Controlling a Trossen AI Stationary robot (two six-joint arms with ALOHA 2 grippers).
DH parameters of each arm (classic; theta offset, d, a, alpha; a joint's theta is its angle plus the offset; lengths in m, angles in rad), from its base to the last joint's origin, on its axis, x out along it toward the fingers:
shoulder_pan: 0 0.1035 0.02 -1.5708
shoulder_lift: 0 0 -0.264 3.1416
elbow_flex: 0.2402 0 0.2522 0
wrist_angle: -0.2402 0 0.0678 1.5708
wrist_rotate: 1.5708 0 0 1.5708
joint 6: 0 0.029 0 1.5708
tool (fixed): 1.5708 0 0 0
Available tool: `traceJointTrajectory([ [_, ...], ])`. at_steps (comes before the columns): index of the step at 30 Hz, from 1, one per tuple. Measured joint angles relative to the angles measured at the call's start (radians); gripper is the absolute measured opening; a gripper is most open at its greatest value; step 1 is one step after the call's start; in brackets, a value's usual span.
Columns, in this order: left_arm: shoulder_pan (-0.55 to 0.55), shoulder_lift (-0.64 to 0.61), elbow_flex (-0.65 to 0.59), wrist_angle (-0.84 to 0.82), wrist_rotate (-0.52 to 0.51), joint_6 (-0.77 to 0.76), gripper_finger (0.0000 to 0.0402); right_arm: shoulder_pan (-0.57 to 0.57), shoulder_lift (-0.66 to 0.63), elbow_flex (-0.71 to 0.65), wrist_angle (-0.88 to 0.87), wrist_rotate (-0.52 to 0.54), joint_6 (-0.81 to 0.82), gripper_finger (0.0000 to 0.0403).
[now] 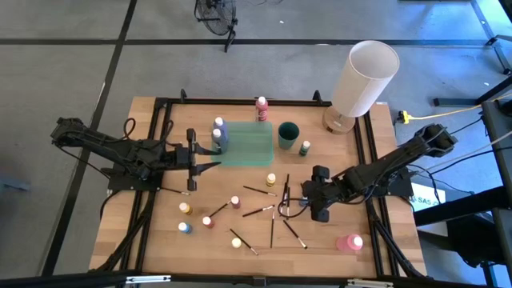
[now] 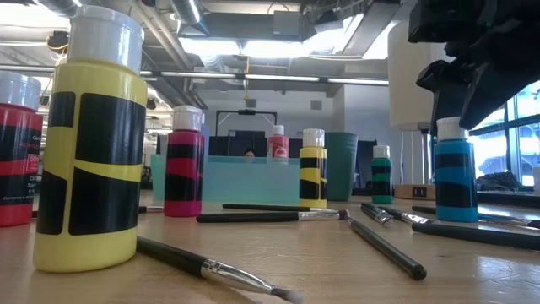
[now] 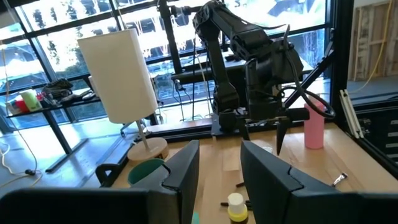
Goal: Pick & Place Paint Supplies
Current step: Put the right small blue paint bottle into the green bin
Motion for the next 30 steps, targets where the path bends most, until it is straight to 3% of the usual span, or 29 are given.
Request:
traceJointTrajectory([
  [19, 0.000, 0.000, 0.000, -0.004, 0.001, -0.006, 0.0114, 0.000, 0.000, -0.021, 0.023, 0.023, -0.022, 0.0279],
  [30, 0.000, 0.001, 0.000, -0.024, 0.001, -0.014, 0.0114, 0.000, 0.074, -0.023, 0.031, 0.004, -0.022, 0.0195],
])
